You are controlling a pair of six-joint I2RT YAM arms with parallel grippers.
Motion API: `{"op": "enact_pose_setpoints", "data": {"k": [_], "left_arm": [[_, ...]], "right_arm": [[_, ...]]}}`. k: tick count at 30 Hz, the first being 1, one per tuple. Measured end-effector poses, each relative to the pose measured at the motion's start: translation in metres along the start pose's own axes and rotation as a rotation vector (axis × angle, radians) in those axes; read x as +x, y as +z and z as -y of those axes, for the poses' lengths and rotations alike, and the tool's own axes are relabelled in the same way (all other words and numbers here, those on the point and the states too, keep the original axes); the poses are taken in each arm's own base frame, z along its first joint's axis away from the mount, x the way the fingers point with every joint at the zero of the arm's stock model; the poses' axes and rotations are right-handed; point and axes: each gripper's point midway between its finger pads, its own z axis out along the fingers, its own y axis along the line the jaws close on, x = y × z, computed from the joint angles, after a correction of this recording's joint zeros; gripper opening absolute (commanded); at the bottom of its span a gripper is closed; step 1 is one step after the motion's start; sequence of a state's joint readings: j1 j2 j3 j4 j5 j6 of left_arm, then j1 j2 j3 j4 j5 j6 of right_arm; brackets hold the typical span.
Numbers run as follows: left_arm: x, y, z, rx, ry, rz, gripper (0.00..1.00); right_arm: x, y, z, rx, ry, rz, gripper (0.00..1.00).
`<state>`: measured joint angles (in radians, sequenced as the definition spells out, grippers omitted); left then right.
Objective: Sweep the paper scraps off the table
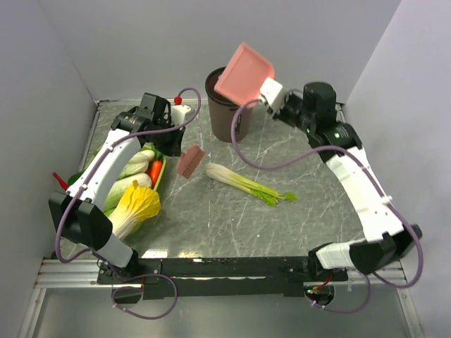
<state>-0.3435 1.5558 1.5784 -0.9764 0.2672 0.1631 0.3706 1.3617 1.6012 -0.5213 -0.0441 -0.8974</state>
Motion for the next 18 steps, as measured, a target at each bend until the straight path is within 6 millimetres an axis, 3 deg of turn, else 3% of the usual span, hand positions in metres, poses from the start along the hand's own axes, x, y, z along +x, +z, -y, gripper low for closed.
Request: {"op": "enact_pose_setpoints", "data": {"k": [9,14,18], "left_arm": [[0.008,0.001,0.0,0.002,-0.002,-0.027,0.01],[0.015,0.003,0.0,0.003,-0.003,-0.053,0.01],[0.025,0.004,0.001,0.013,0.011,-0.092,0.01]], "right_arm": [[0.052,-0.069,-0.154,-0.488,0.101,-0.023,0.02],[0.099,-0.093,-0.232,-0.742,0.092,-0.132,0.02],[0.133,-0.112,-0.279,-0.91,0.064,-0.229,0.03]]}}
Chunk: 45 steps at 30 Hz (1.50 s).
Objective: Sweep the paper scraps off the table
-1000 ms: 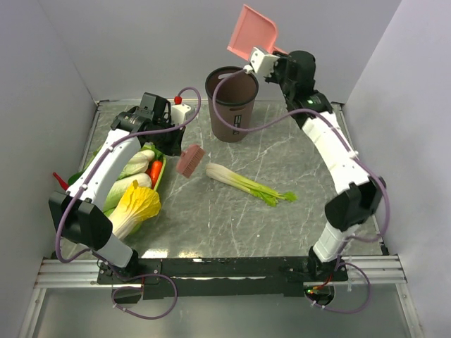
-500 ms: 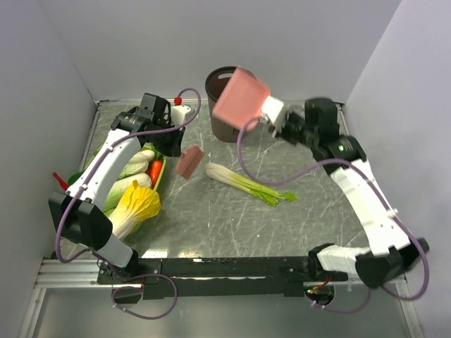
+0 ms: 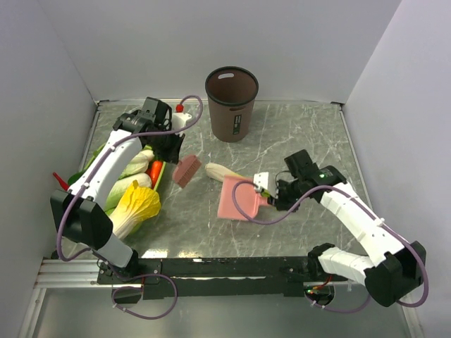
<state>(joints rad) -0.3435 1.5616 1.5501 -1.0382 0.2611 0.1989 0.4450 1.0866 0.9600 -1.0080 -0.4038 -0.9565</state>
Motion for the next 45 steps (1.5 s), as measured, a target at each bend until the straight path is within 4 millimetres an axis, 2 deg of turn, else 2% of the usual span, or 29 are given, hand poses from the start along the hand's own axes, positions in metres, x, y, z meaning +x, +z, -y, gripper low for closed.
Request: {"op": "enact_pose_setpoints", "data": {"k": [5,10,11,13,14,16,18,19,21,22,23,25,26,29,31,37,42,45], "left_arm": [[0.031,0.011,0.013,0.116,0.023,-0.154,0.01],[0.054,0.017,0.048,0.361,0.033,-0.246,0.01],[0.056,0.016,0.054,0.398,0.03,-0.254,0.01],[0.059,0.016,0.061,0.44,0.028,-0.268,0.1],[0.06,0.018,0.062,0.45,0.023,-0.278,0.17],[0.066,0.026,0.062,0.465,0.008,-0.317,0.27],[0.072,0.036,0.06,0.467,-0.008,-0.358,0.51],[0.075,0.041,0.057,0.462,-0.01,-0.376,0.55],[0.081,0.05,0.053,0.449,-0.03,-0.42,0.69],[0.084,0.052,0.051,0.441,-0.033,-0.434,0.71],[0.085,0.054,0.047,0.421,-0.038,-0.446,0.8],[0.086,0.055,0.041,0.382,-0.036,-0.456,0.86],[0.085,0.055,0.037,0.359,-0.031,-0.458,0.99],[0.073,0.055,0.021,0.265,-0.007,-0.435,0.96],[0.059,0.053,0.01,0.204,0.018,-0.398,0.96],[0.019,0.045,-0.012,0.078,0.067,-0.267,0.97],[-0.006,0.037,-0.021,0.009,0.076,-0.163,0.96],[-0.028,0.028,-0.031,-0.06,0.082,-0.059,0.96]], "right_arm": [[0.029,0.019,-0.03,-0.14,0.006,-0.098,0.04],[0.057,0.031,-0.046,-0.215,-0.007,-0.185,0.06],[0.063,0.032,-0.05,-0.22,-0.02,-0.199,0.12],[0.074,0.033,-0.055,-0.224,-0.047,-0.223,0.2],[0.081,0.034,-0.059,-0.222,-0.062,-0.235,0.3],[0.09,0.034,-0.064,-0.224,-0.076,-0.256,0.41],[0.092,0.035,-0.063,-0.221,-0.08,-0.264,0.59],[0.093,0.036,-0.061,-0.216,-0.08,-0.267,0.64],[0.093,0.037,-0.057,-0.201,-0.083,-0.271,0.88],[0.092,0.038,-0.054,-0.19,-0.086,-0.268,1.0],[0.091,0.039,-0.051,-0.179,-0.088,-0.265,1.0],[0.088,0.04,-0.044,-0.146,-0.102,-0.255,1.0],[0.087,0.04,-0.042,-0.134,-0.107,-0.251,1.0],[0.079,0.035,-0.034,-0.091,-0.101,-0.232,1.0],[0.066,0.028,-0.024,-0.055,-0.071,-0.206,1.0],[0.007,-0.008,0.039,0.179,0.129,-0.046,1.0],[-0.018,-0.028,0.084,0.346,0.365,-0.008,1.0],[-0.029,-0.038,0.111,0.437,0.481,0.023,1.0]]}}
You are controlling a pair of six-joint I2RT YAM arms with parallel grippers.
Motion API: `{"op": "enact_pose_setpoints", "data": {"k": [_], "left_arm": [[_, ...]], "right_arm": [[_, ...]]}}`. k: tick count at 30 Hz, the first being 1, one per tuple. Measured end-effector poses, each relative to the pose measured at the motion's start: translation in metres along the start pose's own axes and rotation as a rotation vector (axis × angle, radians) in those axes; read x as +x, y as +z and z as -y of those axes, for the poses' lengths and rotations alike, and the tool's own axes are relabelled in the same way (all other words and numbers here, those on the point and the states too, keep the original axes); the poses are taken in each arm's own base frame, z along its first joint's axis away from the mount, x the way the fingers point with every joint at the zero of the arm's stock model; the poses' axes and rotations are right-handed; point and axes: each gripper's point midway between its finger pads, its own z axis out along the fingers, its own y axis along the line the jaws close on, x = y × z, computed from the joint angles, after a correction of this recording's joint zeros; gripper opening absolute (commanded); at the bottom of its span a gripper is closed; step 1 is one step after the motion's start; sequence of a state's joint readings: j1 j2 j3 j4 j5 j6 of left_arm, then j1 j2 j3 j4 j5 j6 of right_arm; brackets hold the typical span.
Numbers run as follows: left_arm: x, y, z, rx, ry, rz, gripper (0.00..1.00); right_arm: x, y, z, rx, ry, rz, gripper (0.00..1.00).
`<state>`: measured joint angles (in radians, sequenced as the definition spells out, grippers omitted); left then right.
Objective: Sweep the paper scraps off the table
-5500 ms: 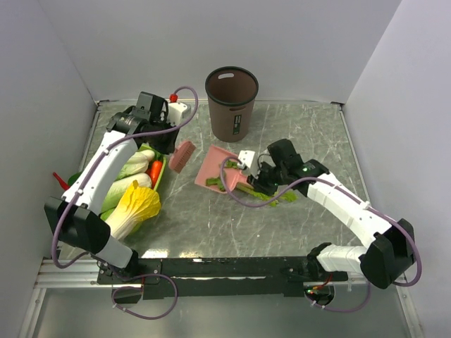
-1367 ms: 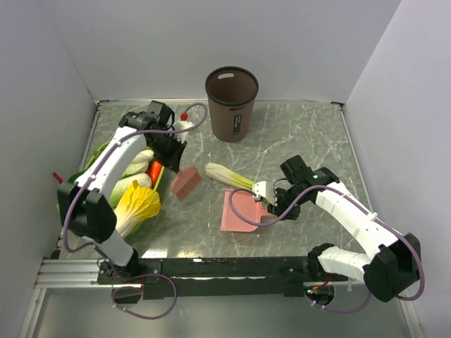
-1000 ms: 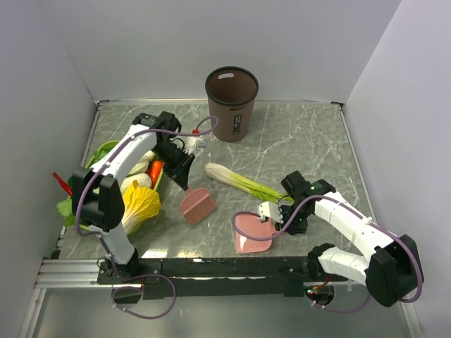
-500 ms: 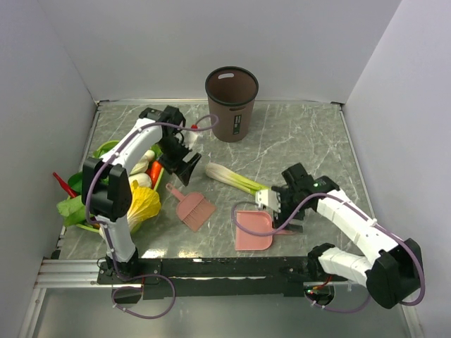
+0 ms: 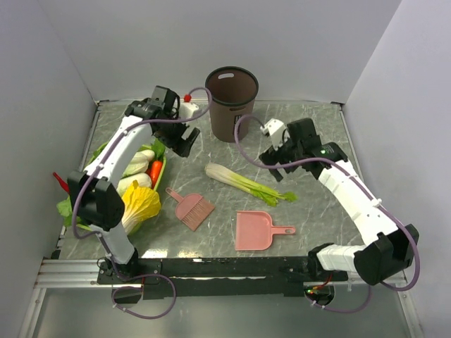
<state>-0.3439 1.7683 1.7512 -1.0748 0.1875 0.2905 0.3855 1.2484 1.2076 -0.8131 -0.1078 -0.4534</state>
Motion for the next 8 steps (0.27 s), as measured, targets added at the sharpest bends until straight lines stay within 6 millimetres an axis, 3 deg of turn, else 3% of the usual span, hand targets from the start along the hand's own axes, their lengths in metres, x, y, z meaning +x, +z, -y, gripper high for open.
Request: {"op": "enact_pose_setpoints", "data": {"k": [8], "left_arm": [[-0.031,-0.025,-0.029,-0.145,-0.046,0.176,0.96]], "right_arm": [[-0.052,-0.026,0.054,0.198,0.138,0.12,1.0]]}}
